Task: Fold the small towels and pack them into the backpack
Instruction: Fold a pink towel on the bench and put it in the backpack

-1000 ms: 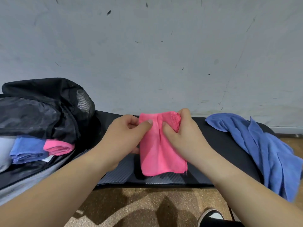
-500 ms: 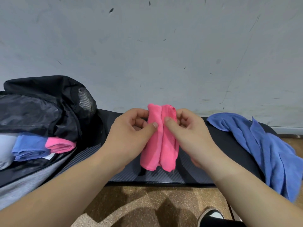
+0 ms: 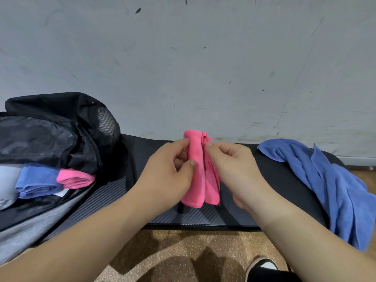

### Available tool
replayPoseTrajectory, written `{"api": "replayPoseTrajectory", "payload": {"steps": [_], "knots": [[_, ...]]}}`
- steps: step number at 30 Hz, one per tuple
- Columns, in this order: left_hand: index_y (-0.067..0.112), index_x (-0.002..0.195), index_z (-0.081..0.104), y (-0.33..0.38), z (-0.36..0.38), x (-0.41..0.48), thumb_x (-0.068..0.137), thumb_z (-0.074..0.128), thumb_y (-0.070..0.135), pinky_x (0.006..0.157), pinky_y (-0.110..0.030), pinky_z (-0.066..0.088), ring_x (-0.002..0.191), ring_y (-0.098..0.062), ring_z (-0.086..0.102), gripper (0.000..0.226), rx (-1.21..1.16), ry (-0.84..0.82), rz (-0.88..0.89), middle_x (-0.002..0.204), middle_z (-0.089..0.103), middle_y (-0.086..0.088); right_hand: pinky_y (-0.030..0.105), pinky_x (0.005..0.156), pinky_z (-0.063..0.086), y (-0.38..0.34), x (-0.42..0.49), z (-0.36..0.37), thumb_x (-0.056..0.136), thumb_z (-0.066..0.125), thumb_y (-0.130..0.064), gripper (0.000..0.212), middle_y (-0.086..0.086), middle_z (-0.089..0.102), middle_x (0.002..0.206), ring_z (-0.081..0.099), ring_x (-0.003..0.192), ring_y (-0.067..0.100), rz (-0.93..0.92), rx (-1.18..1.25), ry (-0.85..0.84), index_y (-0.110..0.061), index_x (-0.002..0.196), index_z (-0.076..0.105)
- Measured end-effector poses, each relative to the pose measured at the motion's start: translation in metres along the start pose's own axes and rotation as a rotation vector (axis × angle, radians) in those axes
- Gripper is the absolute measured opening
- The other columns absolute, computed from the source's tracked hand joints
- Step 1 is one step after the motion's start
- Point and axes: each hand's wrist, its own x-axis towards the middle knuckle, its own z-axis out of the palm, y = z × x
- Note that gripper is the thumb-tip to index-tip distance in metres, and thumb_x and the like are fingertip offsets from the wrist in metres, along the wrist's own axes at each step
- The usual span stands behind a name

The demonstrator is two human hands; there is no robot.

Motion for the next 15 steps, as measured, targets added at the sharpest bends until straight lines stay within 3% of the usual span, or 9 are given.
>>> {"api": "replayPoseTrajectory", "payload": {"steps": [3, 5, 7, 9, 11, 13, 15], "knots": [[0.038, 0.114, 0.064, 0.002, 0.004, -0.008, 0.090, 0.054, 0.013, 0.083, -0.027, 0.054, 0.092, -0.009, 0.063, 0.035, 0.136, -0.091, 0.088, 0.100, 0.060, 0.003, 0.029, 0.072, 0.060, -0.005, -0.005, 0.002, 0.093, 0.076, -0.034, 0.029, 0.012, 0.079, 0.089, 0.075, 0.077, 0.017, 0.031, 0.072, -0.001, -0.006, 0.098, 0.075], [0.041, 0.111, 0.064, 0.004, 0.009, -0.011, 0.093, 0.049, -0.004, 0.089, -0.031, 0.057, 0.096, -0.011, 0.066, 0.050, 0.065, -0.119, 0.090, 0.102, 0.064, 0.003, 0.022, 0.065, 0.059, -0.008, -0.006, 0.001, 0.087, 0.083, -0.029, 0.029, 0.004, 0.080, 0.091, 0.078, 0.079, 0.013, 0.079, 0.120, 0.033, -0.011, 0.107, 0.072], [0.043, 0.118, 0.063, 0.007, 0.008, -0.009, 0.096, 0.052, -0.010, 0.096, -0.040, 0.060, 0.097, -0.013, 0.072, 0.059, -0.115, -0.093, 0.009, 0.107, 0.071, 0.003, 0.024, 0.065, 0.060, -0.011, 0.000, -0.004, 0.089, 0.081, -0.026, 0.031, 0.009, 0.080, 0.098, 0.078, 0.083, 0.017, 0.134, 0.177, 0.058, -0.009, 0.113, 0.071], [0.036, 0.125, 0.064, 0.005, 0.000, -0.003, 0.093, 0.070, 0.000, 0.091, -0.039, 0.061, 0.093, -0.010, 0.072, 0.048, -0.156, 0.015, -0.010, 0.107, 0.073, 0.007, 0.036, 0.076, 0.064, -0.015, 0.004, -0.007, 0.096, 0.072, -0.029, 0.028, 0.014, 0.079, 0.106, 0.076, 0.091, 0.022, 0.191, 0.246, 0.062, -0.008, 0.115, 0.071], [0.030, 0.134, 0.062, 0.002, -0.011, -0.001, 0.084, 0.086, 0.022, 0.087, -0.031, 0.059, 0.098, -0.004, 0.070, 0.056, -0.048, 0.084, -0.025, 0.113, 0.071, 0.012, 0.045, 0.092, 0.061, -0.022, 0.003, -0.004, 0.103, 0.062, -0.031, 0.027, 0.014, 0.079, 0.111, 0.076, 0.099, 0.023, 0.244, 0.347, 0.042, -0.009, 0.117, 0.070], [0.029, 0.137, 0.062, -0.001, -0.019, -0.004, 0.077, 0.092, 0.034, 0.095, -0.032, 0.058, 0.107, -0.004, 0.071, 0.067, -0.059, 0.033, -0.088, 0.119, 0.073, 0.012, 0.047, 0.095, 0.060, -0.029, -0.001, 0.002, 0.107, 0.054, -0.030, 0.027, 0.012, 0.079, 0.111, 0.076, 0.102, 0.023, 0.258, 0.423, 0.016, -0.011, 0.120, 0.068], [0.027, 0.131, 0.066, 0.000, -0.024, -0.011, 0.079, 0.092, 0.026, 0.100, -0.038, 0.059, 0.107, -0.006, 0.074, 0.058, -0.189, -0.078, -0.152, 0.118, 0.078, 0.010, 0.045, 0.094, 0.061, -0.036, -0.006, 0.008, 0.110, 0.047, -0.027, 0.027, 0.011, 0.078, 0.110, 0.076, 0.102, 0.021, 0.255, 0.456, 0.023, -0.011, 0.121, 0.066]]}}
